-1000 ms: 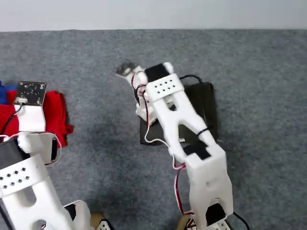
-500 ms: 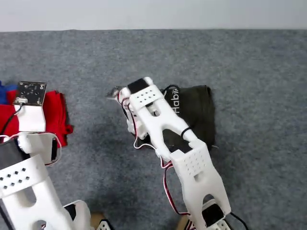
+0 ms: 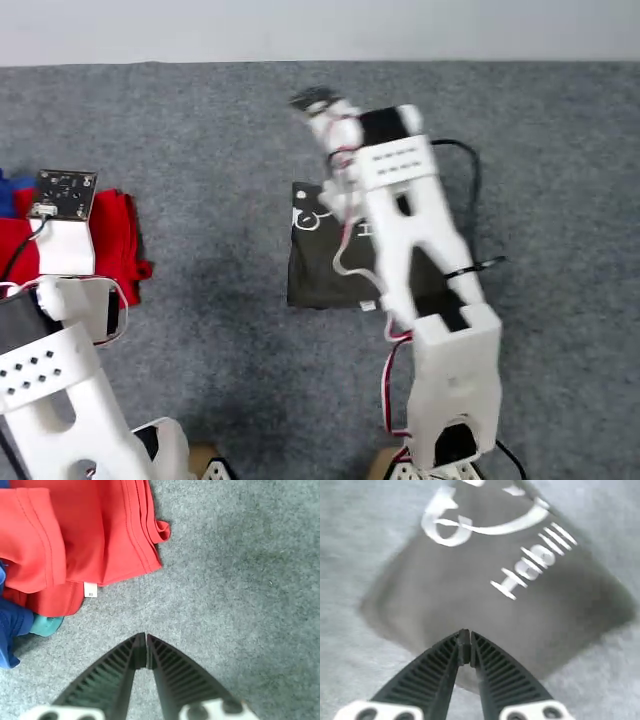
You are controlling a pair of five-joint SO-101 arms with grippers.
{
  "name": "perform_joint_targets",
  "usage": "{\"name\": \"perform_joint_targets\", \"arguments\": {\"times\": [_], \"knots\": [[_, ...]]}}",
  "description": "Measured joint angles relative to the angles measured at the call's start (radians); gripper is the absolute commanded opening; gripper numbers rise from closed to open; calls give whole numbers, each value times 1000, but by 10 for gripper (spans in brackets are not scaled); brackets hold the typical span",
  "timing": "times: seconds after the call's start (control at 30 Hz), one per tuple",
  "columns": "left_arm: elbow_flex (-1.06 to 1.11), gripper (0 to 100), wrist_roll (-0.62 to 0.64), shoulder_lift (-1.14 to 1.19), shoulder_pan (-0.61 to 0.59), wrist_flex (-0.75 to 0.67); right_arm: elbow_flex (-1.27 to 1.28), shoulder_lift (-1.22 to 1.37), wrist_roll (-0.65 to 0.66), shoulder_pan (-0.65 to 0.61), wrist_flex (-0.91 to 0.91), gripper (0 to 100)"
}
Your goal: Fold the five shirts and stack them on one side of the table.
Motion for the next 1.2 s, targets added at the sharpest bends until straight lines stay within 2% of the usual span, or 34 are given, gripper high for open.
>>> {"name": "perform_joint_targets", "arguments": {"times": [0.23,0.43,0.53,0.7,0.97,1.03,1.2], "knots": [[0,8,0,0,0,0,0,153,-2,210,-201,9],[0,8,0,0,0,0,0,345,-2,247,-459,9],[0,8,0,0,0,0,-26,373,0,247,-496,9],[2,8,0,0,0,0,-95,377,0,245,-407,9],[2,8,0,0,0,0,-210,272,-3,245,-97,17],[2,8,0,0,0,0,-213,255,-35,245,-38,66],[2,8,0,0,0,0,-213,252,-158,235,9,296]]}}
